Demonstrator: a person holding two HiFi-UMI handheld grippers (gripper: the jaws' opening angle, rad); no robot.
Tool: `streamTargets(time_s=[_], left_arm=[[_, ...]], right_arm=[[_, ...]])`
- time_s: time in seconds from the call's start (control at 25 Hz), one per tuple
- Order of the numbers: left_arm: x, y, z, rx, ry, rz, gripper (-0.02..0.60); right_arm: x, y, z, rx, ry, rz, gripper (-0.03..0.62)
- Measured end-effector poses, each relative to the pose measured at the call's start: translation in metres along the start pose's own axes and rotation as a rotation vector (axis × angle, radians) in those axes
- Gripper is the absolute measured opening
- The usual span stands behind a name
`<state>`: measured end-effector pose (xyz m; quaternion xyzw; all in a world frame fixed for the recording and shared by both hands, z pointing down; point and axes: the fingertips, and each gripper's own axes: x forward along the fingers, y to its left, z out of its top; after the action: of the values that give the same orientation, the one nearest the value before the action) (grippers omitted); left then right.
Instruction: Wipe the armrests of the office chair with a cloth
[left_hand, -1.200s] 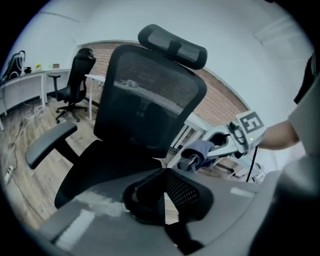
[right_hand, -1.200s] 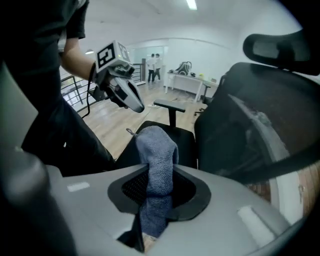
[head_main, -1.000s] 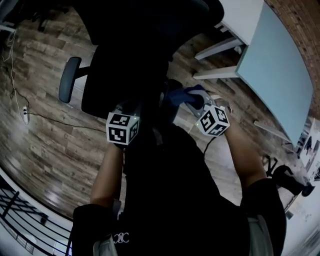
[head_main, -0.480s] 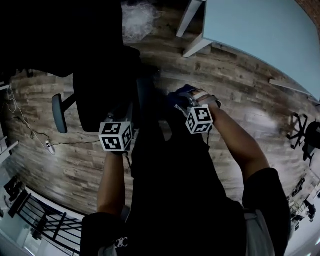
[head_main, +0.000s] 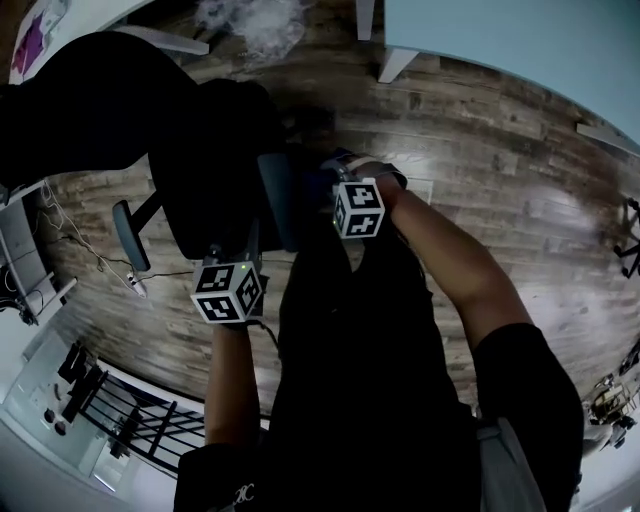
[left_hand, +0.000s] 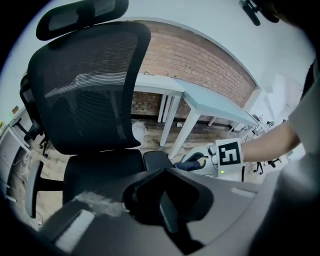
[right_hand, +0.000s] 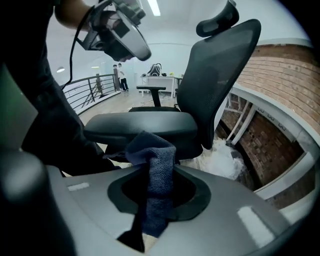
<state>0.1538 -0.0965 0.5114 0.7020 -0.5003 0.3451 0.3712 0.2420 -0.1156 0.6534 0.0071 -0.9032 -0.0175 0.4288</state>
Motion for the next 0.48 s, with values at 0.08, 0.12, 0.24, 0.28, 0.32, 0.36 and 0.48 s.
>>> streamTargets(time_s=[0.08, 0.12, 0.24, 0.28, 0.32, 0.36, 0.48], left_arm=[[0.001, -0.003, 0.000, 0.008, 0.007, -0.007, 0.006], [0.002, -0.004, 0.000, 0.005, 0.009, -0.008, 0.006], [0.006, -0.006, 0.003, 0.007, 0.003, -0.001, 0.006], [0.004, -0.006, 0.004, 0.016, 0.000, 0.003, 0.006], [0.001, -0.005, 0.005, 0.024, -0.002, 0.008, 0.006], [-0.002, -0.003, 0.003, 0.028, -0.001, 0.014, 0.006], [-0.008, 0.009, -0.007, -0.006, 0.009, 0.029, 0.006]], right_arm=[[0.008, 0.000, 0.006, 0.032, -0.020, 0.015, 0.087], [0.012, 0.001, 0.010, 0.048, -0.033, 0.023, 0.087], [0.023, 0.000, 0.018, 0.074, -0.054, 0.055, 0.087], [0.027, -0.001, 0.019, 0.077, -0.052, 0.070, 0.087], [0.031, -0.001, 0.020, 0.076, -0.049, 0.084, 0.087], [0.035, -0.002, 0.020, 0.074, -0.045, 0.094, 0.087], [0.050, -0.009, 0.017, 0.078, -0.035, 0.102, 0.086]])
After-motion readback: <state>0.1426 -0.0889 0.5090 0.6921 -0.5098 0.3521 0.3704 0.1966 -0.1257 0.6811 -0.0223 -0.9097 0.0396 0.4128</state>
